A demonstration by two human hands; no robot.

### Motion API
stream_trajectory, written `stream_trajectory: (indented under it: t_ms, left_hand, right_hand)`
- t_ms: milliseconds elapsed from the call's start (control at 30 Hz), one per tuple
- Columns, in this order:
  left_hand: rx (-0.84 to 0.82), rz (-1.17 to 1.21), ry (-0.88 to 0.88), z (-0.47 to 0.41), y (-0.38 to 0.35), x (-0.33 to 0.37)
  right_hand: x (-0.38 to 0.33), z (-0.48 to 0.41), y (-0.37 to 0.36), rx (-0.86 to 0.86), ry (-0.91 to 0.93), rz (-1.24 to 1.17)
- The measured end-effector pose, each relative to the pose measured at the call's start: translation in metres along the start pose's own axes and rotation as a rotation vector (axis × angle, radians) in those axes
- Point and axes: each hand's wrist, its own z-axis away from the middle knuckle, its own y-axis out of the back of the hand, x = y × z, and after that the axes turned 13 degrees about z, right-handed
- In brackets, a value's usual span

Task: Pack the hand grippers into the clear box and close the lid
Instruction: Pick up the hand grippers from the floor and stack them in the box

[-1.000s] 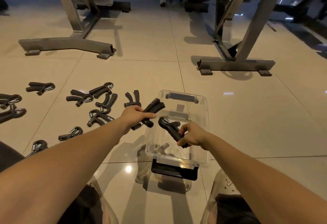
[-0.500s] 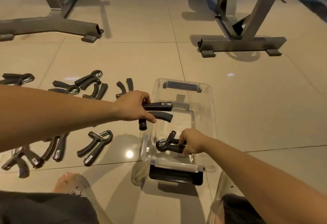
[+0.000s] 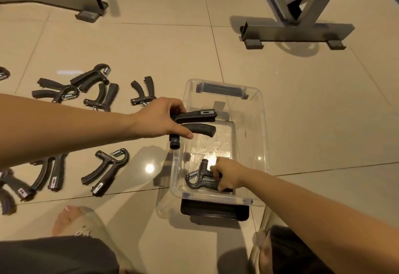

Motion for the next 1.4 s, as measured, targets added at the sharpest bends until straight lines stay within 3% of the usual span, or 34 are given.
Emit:
stream_trajectory:
  t_ms: [200, 367, 567, 633, 800, 1133, 1233, 1333, 1400]
  left_hand:
    - [-0.026, -0.003, -0.004, 0.0, 0.003, 0.001]
    - [-0.032, -0.032, -0.011, -0.002, 0.006, 0.005]
    - [-0.043, -0.138, 0.005, -0.012, 0.012, 0.011]
    - [-0.055, -0.158, 0.001, -0.014, 0.009, 0.015]
    - [-0.081, -0.188, -0.046, -0.018, -0.003, 0.026]
    - [-0.082, -0.157, -0.077, -0.031, 0.003, 0.021]
    - [0.021, -0.444, -0.148, -0.028, 0.014, 0.007]
    - [-0.102, -0.677, -0.179, -0.02, 0.02, -0.006]
    - [-0.184, -0.711, -0.176, -0.017, 0.019, -0.012]
  right_hand:
    - [0.003, 0.0, 0.005, 0.038, -0.066, -0.203]
    - [0.012, 0.023, 0.04, 0.222, -0.08, -0.475]
    - [0.024, 0.058, 0.1, 0.533, -0.02, -0.626]
    - [0.016, 0.064, 0.118, 0.597, 0.035, -0.567]
    - [-0.004, 0.064, 0.131, 0.645, 0.076, -0.111]
    - [0.008, 0.052, 0.129, 0.645, -0.037, -0.086]
    - [0.022, 0.048, 0.121, 0.548, -0.136, -0.076]
    - [0.024, 0.036, 0.104, 0.47, -0.2, -0.079]
    - [0.021, 0.025, 0.089, 0.425, -0.237, -0.072]
